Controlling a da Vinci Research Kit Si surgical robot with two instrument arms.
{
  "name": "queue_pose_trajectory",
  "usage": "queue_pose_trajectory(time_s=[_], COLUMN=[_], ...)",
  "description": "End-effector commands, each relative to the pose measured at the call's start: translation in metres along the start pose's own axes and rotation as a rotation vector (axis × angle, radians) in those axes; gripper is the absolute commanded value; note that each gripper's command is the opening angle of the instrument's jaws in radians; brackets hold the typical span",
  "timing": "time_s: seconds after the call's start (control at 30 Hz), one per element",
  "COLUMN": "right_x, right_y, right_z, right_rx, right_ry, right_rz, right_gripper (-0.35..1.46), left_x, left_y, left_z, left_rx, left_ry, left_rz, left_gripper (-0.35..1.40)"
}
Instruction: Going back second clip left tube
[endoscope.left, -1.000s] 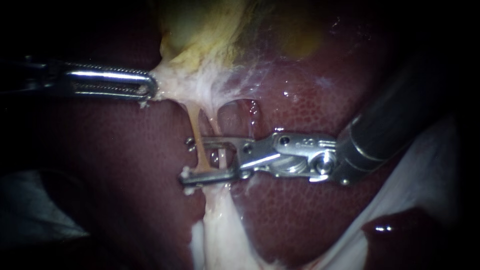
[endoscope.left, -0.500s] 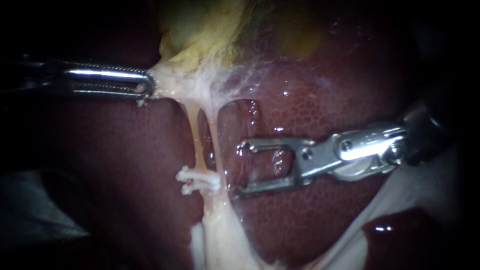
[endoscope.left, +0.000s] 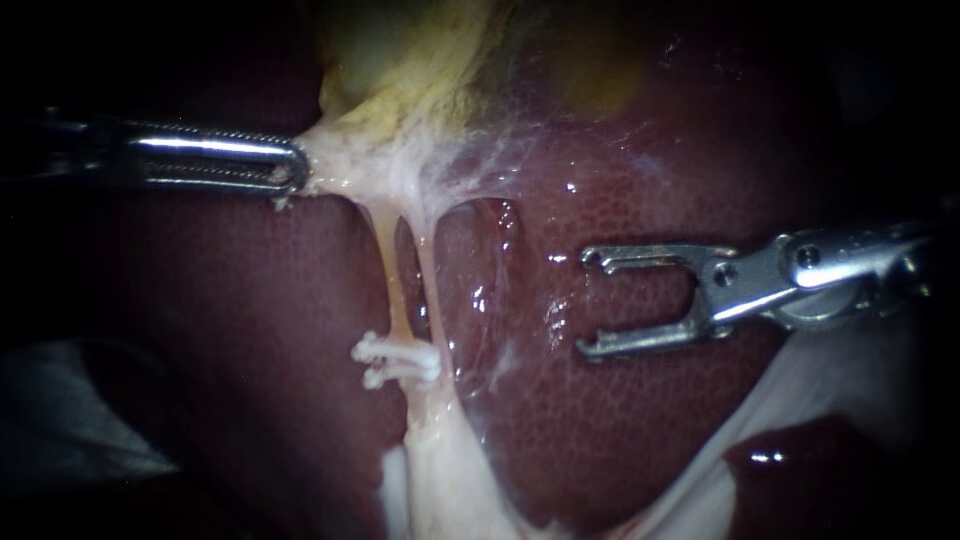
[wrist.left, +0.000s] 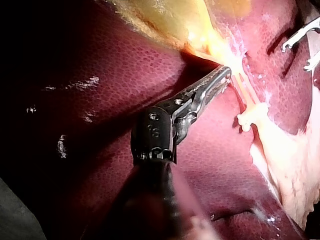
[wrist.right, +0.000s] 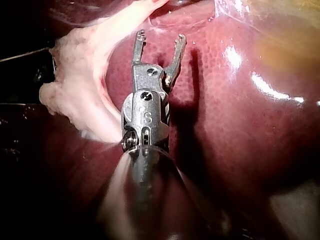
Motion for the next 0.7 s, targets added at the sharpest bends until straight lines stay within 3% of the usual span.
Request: queue_pose_trajectory(time_s=[0.03, 0.3, 0.7], right_x=[-0.0001, -0.0002, -0.0004], right_y=[-0.0001, 0.0, -0.0001], right_z=[-0.0001, -0.0005, -0.001], right_rx=[0.001, 0.003, 0.005], right_ry=[0.0, 0.0, 0.0], right_rz=[0.0, -0.006, -0.007], right_gripper=[0.5, 0.5, 0.5], left_x=[0.0, -0.0007, -0.0033], left_y=[-0.0001, -0.0015, -0.0035], left_z=[0.0, 0.0012, 0.0061], left_rx=[0.0, 0.004, -0.003], left_ry=[0.0, 0.002, 0.0], left_rz=[0.0, 0.005, -0.001], left_gripper=[-0.35, -0.35, -0.35])
